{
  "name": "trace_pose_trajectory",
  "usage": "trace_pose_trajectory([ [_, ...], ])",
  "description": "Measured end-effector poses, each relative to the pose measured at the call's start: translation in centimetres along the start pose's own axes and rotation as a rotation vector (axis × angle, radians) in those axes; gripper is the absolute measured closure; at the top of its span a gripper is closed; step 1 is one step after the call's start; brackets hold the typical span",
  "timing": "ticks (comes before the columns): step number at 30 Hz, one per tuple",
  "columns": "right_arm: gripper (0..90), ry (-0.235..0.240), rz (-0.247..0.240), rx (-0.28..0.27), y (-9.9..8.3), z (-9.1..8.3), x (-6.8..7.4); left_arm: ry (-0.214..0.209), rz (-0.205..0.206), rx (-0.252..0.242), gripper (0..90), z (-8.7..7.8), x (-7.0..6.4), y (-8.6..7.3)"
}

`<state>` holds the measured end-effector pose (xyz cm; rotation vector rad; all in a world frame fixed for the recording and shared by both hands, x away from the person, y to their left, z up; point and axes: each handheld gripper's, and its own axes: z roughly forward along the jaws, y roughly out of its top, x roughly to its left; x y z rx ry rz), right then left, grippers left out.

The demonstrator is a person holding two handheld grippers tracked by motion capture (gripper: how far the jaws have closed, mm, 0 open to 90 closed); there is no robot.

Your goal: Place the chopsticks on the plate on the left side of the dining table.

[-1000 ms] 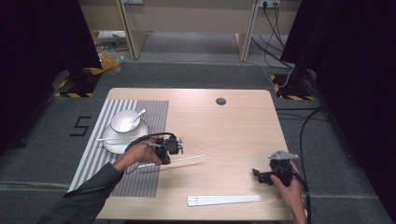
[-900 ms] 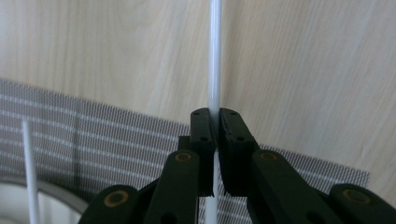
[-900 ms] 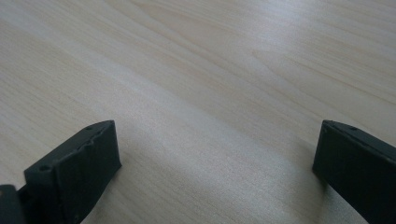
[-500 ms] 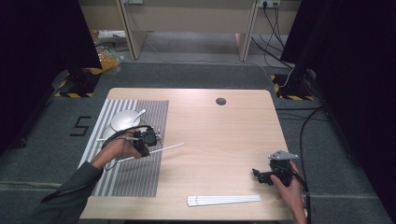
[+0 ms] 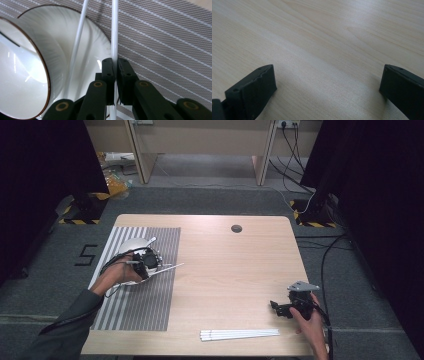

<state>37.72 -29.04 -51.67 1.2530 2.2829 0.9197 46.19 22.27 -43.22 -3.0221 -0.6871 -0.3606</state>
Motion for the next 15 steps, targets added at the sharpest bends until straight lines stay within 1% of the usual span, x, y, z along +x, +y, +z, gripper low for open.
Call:
trace_pose_trajectory([
  [1, 0.6, 0.0, 0.0, 0.0, 0.0, 0.0, 0.0, 0.001, -0.001, 0.009, 84.3, 0.2, 0.1, 0.0],
  [3, 0.6, -0.001, 0.0, 0.0, 0.0, 0.0, 0.0, 0.02, -0.002, 0.022, 84.3, 0.6, 0.4, -0.2],
  [6, 0.6, 0.0, 0.0, 0.0, 0.0, 0.0, 0.0, 0.027, -0.01, 0.03, 84.2, 1.2, 0.7, -0.4],
  [7, 0.6, 0.0, 0.0, 0.0, 0.0, 0.0, 0.0, 0.031, -0.01, 0.04, 84.2, 1.4, 0.8, -0.4],
  [9, 0.6, -0.001, 0.0, 0.0, 0.0, 0.0, 0.0, 0.052, -0.017, 0.04, 83.8, 1.7, 1.0, -0.6],
  [11, 0.6, -0.001, 0.0, 0.0, 0.0, 0.0, 0.0, 0.065, -0.044, 0.036, 80.7, 1.7, 1.3, -0.8],
  [12, 0.6, -0.001, 0.0, 0.0, 0.0, 0.0, 0.0, 0.065, -0.062, 0.027, 76.5, 1.8, 1.4, -1.0],
  [15, 0.6, -0.001, 0.0, 0.0, 0.0, 0.0, 0.0, 0.082, -0.085, 0.035, 71.4, 1.7, 1.8, -1.6],
])
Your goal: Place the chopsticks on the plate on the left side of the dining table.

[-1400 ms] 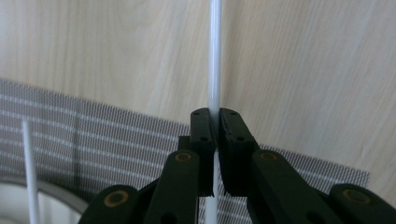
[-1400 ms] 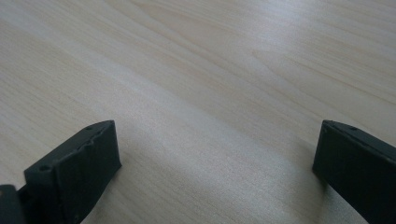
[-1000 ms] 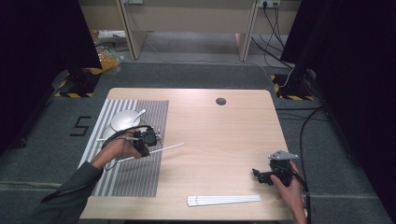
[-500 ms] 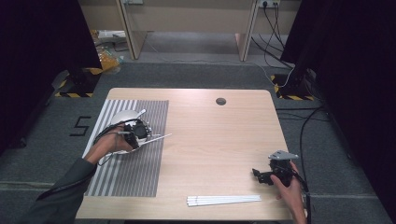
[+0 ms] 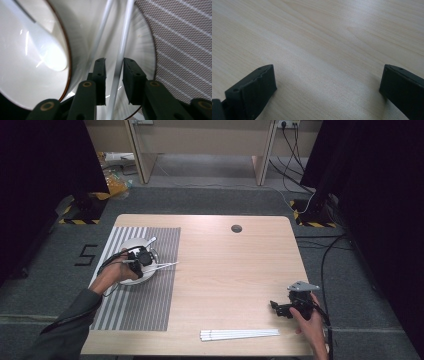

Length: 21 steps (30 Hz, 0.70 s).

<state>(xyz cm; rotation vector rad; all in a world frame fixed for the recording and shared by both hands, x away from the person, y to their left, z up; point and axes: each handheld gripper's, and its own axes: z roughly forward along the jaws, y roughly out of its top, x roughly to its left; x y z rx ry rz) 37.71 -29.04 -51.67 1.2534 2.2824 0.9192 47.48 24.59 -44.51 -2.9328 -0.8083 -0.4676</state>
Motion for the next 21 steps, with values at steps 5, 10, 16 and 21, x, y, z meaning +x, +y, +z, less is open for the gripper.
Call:
trace_pose_trajectory([
  [5, 0.6, 0.0, 0.0, 0.0, 0.0, 0.0, 0.0, 0.009, -0.046, -0.009, 68.4, 0.1, 0.5, -0.9],
  [10, 0.6, 0.0, -0.001, 0.0, 0.0, 0.0, 0.0, 0.008, -0.063, -0.002, 63.2, 0.2, 0.6, -1.6],
  [16, 0.6, 0.0, -0.001, 0.0, 0.0, 0.0, 0.0, 0.015, -0.089, 0.003, 60.7, 0.0, 0.8, -2.8],
  [21, 0.6, 0.0, -0.001, 0.0, 0.0, 0.0, 0.0, 0.03, -0.108, 0.013, 58.4, 0.2, 1.2, -3.4],
])
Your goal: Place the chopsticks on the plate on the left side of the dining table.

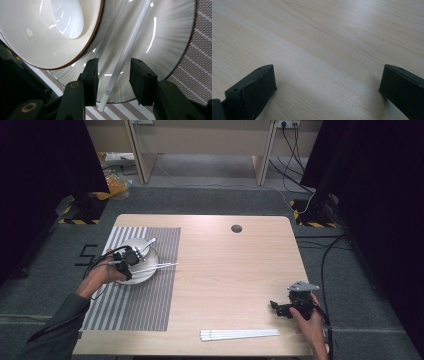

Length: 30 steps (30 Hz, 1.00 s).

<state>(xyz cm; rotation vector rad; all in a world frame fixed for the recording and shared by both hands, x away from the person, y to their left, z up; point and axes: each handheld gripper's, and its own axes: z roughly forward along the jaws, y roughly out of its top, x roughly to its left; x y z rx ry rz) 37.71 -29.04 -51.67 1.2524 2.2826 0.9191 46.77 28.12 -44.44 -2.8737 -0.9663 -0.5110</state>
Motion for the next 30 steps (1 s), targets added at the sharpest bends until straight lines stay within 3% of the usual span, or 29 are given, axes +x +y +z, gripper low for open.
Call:
trace_pose_trajectory([
  [11, 0.6, 0.0, 0.001, 0.0, 0.0, 0.0, 0.0, 0.019, -0.044, 0.007, 58.0, 0.7, 1.2, -0.2],
  [19, 0.6, 0.0, 0.0, 0.0, 0.0, 0.0, 0.0, 0.008, -0.065, 0.009, 61.7, 1.0, 1.9, -0.5],
  [30, 0.6, 0.0, 0.0, 0.0, 0.0, 0.0, 0.0, 0.007, -0.043, -0.024, 58.4, 0.1, 1.0, -0.7],
])
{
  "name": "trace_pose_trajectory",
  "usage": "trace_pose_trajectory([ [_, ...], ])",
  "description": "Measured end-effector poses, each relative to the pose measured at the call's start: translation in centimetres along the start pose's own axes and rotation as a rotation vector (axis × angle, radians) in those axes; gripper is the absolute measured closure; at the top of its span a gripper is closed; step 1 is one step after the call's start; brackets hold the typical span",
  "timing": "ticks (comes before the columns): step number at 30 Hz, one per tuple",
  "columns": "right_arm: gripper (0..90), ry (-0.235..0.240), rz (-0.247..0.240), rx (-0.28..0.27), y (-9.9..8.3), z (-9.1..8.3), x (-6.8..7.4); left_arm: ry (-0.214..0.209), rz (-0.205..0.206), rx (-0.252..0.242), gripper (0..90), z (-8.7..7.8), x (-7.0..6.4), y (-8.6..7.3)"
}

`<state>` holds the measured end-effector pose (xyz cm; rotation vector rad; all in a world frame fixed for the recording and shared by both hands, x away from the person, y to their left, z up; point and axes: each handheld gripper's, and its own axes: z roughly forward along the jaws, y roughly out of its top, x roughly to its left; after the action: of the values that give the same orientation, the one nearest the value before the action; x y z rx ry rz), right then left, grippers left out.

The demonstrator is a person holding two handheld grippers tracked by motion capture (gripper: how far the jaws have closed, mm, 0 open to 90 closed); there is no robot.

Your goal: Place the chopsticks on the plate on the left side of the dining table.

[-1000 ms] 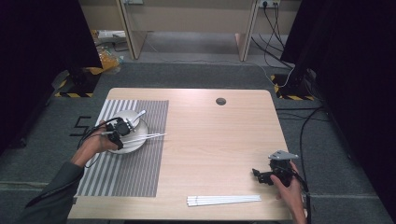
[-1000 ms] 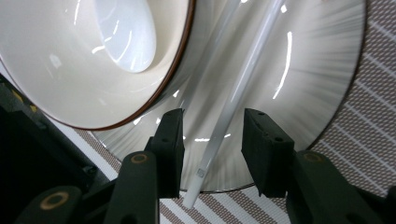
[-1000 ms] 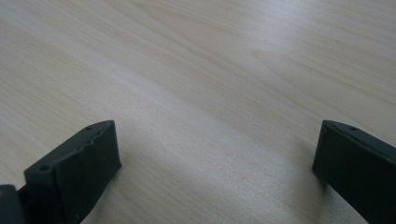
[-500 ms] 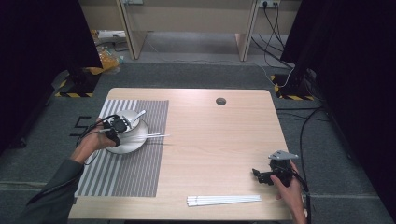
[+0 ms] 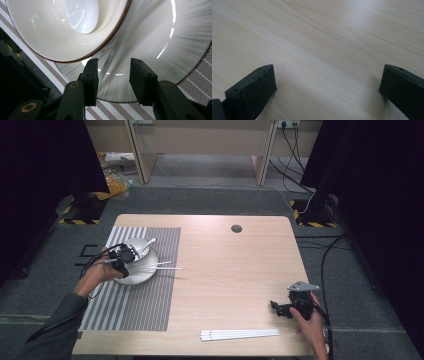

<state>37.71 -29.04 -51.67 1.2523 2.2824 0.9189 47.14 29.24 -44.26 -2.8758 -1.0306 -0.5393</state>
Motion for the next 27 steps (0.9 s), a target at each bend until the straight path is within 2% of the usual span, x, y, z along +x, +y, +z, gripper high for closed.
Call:
trace_pose_trajectory([
  [5, 0.6, 0.0, 0.0, 0.0, 0.0, 0.0, 0.0, 0.0, 0.025, -0.026, 58.0, -1.1, -1.0, 0.1],
  [12, 0.6, 0.0, 0.0, 0.0, 0.0, 0.0, 0.0, -0.02, 0.087, -0.075, 59.3, -2.2, -3.2, 1.3],
  [17, 0.6, 0.0, 0.0, 0.0, 0.0, 0.0, 0.0, -0.024, 0.12, -0.114, 59.6, -2.7, -4.6, 2.6],
  [27, 0.7, 0.0, 0.002, -0.001, 0.0, 0.0, 0.0, -0.036, 0.171, -0.146, 61.5, -3.3, -5.9, 5.5],
])
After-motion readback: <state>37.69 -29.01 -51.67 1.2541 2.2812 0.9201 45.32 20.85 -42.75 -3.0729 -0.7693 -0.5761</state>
